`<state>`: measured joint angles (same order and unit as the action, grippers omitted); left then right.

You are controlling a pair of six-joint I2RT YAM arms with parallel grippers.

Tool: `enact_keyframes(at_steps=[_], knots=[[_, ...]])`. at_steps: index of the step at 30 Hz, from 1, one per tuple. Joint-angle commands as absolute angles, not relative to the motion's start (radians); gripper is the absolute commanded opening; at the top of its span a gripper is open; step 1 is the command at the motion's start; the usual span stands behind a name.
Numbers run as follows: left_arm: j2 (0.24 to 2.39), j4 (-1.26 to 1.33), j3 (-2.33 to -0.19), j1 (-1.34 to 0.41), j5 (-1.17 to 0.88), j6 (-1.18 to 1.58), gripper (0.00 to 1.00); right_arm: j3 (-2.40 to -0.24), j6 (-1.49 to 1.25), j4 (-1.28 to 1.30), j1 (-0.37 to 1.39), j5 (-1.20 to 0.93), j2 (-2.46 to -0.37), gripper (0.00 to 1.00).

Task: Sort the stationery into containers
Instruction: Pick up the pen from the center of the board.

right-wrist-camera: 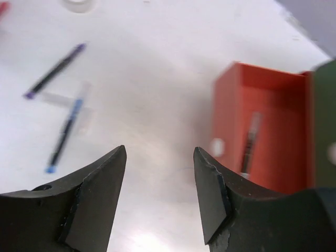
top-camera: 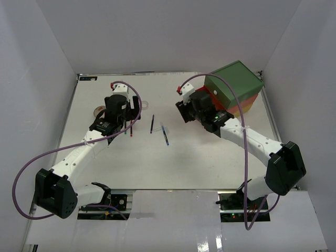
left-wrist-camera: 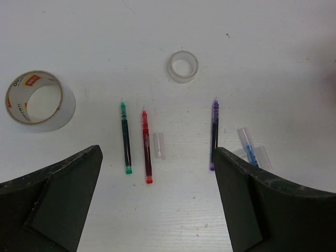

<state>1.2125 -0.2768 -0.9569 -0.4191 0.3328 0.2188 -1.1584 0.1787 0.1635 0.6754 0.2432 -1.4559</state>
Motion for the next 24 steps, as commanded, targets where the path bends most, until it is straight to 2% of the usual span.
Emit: enact_keyframes(at_steps=[1,5,15,24], knots=[[1.203,-0.268,-0.957,-0.417,0.339,0.218,0.98,-1.103,0.011,0.097,0.774,0.224,-1.474,0.61],[1.198,-0.268,-0.956,-0.417,0.353,0.219,0.98,-1.078,-0.121,0.049,0.839,0.25,-1.575,0.61],[1.193,-0.268,-0.956,-0.417,0.359,0.221,0.98,-1.132,-0.238,0.035,0.956,0.284,-1.793,0.59],[1.186,-0.267,-0.953,-0.417,0.365,0.219,0.98,-1.15,-0.276,0.023,0.976,0.305,-1.904,0.47]])
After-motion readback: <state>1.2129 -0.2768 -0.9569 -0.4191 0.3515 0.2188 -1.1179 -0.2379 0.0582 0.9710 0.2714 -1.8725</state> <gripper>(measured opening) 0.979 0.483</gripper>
